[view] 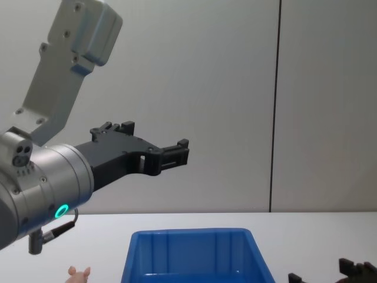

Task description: Pick up the two dolls from the table and place them into the box.

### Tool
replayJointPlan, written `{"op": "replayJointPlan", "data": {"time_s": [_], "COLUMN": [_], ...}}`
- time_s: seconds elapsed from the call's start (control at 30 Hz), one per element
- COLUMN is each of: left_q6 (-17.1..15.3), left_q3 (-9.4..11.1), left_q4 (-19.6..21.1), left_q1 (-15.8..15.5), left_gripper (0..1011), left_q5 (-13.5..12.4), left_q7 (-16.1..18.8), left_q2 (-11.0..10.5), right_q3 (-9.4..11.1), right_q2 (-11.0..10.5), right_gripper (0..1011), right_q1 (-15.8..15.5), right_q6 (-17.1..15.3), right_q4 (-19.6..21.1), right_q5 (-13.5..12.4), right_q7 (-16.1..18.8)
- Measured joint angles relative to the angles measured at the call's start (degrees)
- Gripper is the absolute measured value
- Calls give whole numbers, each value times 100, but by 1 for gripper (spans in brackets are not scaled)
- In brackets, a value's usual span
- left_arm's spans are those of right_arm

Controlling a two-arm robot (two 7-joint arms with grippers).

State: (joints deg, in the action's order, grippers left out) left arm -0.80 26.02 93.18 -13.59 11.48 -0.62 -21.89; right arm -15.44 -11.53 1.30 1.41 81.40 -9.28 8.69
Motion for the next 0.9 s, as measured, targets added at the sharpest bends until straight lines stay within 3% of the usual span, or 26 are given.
{"op": "replayJointPlan", "data": {"time_s": [0.27,0.9], "left_q6": [0,0], "left_q3": [0,0], "left_q4": [0,0], "left_q1": [0,0], "left_gripper": [1001,1001], "left_q5": [0,0], "left_q7": [0,0], "left_q2": [0,0], "right_q3": [-19,-73], "right_q2": [100,294], "right_gripper": [892,310], "right_q1": [193,551], "right_q6": [129,63], "right_q4": [-368,-993], "right_q5": [-8,-14], "right_q7": [152,373]}}
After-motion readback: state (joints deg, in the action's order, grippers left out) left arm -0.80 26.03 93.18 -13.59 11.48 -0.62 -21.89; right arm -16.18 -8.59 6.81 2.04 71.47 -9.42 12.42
